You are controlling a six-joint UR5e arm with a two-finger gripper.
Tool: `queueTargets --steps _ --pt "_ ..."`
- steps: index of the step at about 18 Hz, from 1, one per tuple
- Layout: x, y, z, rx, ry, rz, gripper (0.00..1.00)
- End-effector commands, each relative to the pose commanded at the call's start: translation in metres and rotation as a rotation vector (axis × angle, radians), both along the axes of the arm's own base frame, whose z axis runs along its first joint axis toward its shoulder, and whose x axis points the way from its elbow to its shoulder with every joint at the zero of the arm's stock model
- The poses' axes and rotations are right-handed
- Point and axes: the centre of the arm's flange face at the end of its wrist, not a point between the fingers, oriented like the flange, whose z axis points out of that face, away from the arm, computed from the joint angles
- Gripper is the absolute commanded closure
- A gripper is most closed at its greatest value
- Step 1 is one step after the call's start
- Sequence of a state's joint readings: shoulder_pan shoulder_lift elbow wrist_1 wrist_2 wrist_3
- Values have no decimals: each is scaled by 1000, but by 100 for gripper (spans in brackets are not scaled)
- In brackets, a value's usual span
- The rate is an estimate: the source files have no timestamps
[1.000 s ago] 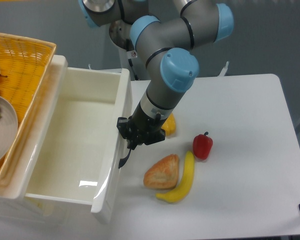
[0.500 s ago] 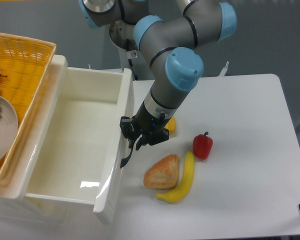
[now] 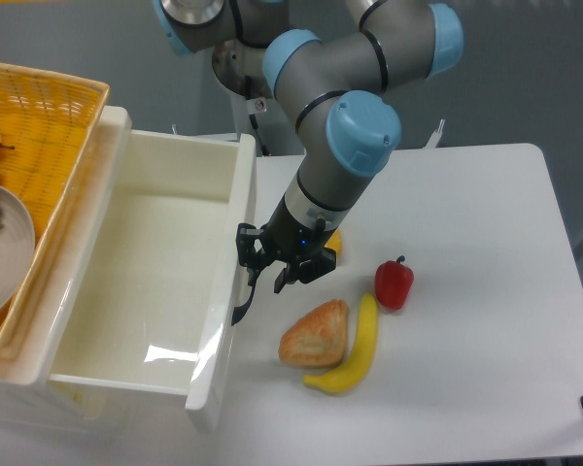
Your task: Slide the top white drawer open
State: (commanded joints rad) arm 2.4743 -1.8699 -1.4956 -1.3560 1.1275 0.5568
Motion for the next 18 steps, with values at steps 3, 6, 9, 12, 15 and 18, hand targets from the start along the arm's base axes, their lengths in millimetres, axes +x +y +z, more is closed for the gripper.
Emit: queueTargets --steps 3,6,9,12,15,18 --pt "-2 -1 1 2 0 3 53" --pt "-5 -4 2 3 1 11 44" --pt "-14 -11 3 4 3 28 38" --pt "-24 -18 6 9 9 46 27" --pt "-39 -30 8 13 25 66 9" --pt "-58 -50 13 29 58 50 0"
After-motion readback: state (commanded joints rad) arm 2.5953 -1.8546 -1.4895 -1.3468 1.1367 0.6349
